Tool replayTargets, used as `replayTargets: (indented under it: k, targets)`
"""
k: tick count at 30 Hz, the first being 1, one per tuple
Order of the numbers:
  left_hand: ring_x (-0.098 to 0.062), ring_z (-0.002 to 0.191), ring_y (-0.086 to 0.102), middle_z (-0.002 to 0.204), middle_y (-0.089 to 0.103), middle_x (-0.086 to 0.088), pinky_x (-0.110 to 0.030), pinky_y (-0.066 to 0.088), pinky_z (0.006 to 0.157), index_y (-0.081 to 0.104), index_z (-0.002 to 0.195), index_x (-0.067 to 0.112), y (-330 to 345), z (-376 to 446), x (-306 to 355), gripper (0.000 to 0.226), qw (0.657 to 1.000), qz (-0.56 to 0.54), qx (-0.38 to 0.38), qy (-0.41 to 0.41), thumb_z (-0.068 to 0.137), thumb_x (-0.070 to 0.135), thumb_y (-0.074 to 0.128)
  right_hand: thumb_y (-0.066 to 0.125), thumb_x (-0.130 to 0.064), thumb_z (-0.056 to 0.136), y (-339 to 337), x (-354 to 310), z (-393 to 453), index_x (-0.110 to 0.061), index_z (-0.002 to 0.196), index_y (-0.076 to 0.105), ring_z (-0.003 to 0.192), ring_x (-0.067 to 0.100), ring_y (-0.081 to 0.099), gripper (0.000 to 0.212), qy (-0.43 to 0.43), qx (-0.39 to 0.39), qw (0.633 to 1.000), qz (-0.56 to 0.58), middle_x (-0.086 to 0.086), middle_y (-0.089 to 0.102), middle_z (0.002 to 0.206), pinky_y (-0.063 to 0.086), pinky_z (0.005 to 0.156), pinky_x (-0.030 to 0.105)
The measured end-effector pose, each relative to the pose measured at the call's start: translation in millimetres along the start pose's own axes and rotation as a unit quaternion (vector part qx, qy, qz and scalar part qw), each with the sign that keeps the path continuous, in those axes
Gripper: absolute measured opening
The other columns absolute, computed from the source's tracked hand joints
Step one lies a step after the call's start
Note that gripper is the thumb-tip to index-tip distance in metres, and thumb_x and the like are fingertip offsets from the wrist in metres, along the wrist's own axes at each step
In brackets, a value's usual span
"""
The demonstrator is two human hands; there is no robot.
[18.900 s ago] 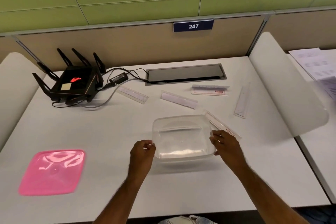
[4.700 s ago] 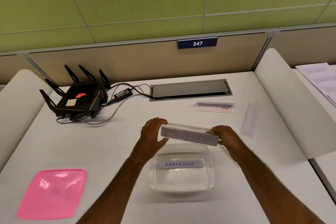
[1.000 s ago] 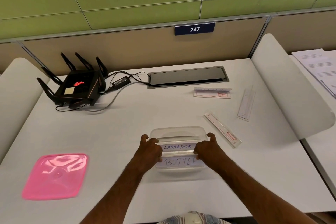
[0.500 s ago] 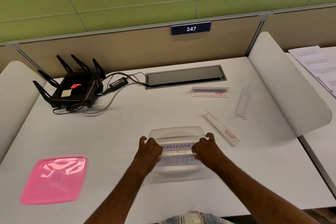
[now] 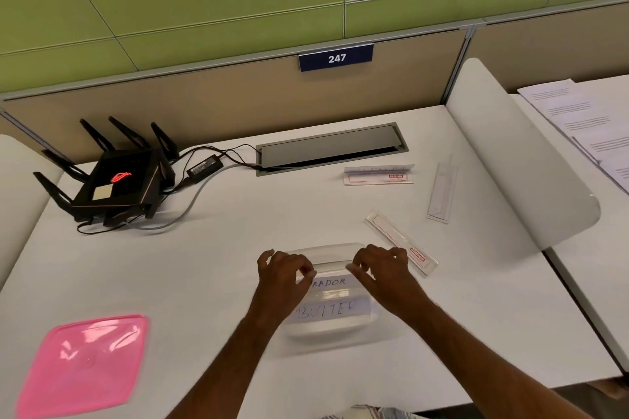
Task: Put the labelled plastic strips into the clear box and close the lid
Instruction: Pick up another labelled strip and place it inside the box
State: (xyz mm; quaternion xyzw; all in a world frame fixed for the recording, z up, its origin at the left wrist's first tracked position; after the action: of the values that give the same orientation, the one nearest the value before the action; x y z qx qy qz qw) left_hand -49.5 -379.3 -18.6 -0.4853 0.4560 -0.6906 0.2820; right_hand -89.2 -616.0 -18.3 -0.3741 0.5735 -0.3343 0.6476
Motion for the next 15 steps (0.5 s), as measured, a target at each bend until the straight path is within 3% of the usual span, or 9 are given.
replayTargets:
  k: [3, 8, 11, 15]
  targets:
    - [0.0, 0.09, 0.057, 0.082, 0.065, 0.025, -0.036, 0.027, 0.104, 0.064, 0.085, 0.034, -0.7, 14.3, 10.0, 0.008, 0.999, -0.041, 0.017, -0.001, 0.089, 0.034, 0.07, 0.042, -0.052, 0.103, -8.3, 13.9, -0.7, -0.034, 0.089, 0.051, 0.078, 0.0, 0.056, 0.025, 0.063, 0.035, 0.993, 0.093, -0.015, 0.055, 0.077, 0.033, 0.092, 0.038]
    - [-0.005, 0.102, 0.056, 0.098, 0.065, 0.022, -0.029, 0.025, 0.099, 0.065, 0.099, 0.035, 3.1, 45.3, 29.9, 0.009, 0.995, -0.095, 0.019, -0.009, 0.09, 0.035, 0.069, 0.056, -0.04, 0.101, -20.9, 52.7, -5.7, -0.03, 0.089, 0.052, 0.067, 0.001, 0.056, 0.016, 0.186, 0.083, 0.967, 0.154, -0.011, 0.052, 0.06, 0.043, 0.087, 0.045]
    - [-0.007, 0.111, 0.055, 0.112, 0.063, 0.02, -0.028, 0.025, 0.1, 0.062, 0.111, 0.034, 9.9, 64.6, 40.8, 0.021, 0.994, -0.113, -0.006, -0.006, 0.091, 0.037, 0.067, 0.056, -0.041, 0.1, -24.8, 77.7, -13.3, -0.03, 0.093, 0.052, 0.065, 0.001, 0.058, 0.014, 0.233, 0.091, 0.956, 0.152, -0.011, 0.053, 0.06, 0.045, 0.088, 0.046]
    - [-0.016, 0.12, 0.053, 0.128, 0.06, 0.01, -0.034, 0.032, 0.103, 0.057, 0.125, 0.028, 18.4, 89.3, 51.0, 0.037, 0.995, -0.082, -0.052, -0.005, 0.092, 0.042, 0.064, 0.057, -0.045, 0.099, -22.1, 104.1, -23.7, -0.034, 0.101, 0.051, 0.07, 0.003, 0.061, 0.013, 0.256, 0.1, 0.951, 0.14, -0.008, 0.059, 0.069, 0.035, 0.092, 0.04]
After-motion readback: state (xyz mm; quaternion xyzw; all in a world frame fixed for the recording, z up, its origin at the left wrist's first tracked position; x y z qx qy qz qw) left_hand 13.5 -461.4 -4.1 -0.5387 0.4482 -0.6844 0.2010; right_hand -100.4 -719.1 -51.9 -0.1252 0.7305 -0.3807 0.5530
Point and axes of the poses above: each hand's wrist, its own z-axis towards the middle knuckle, its own y-axis out of the palm, x = y × z, the point moved 2 cm from there along z, towards the middle knuckle
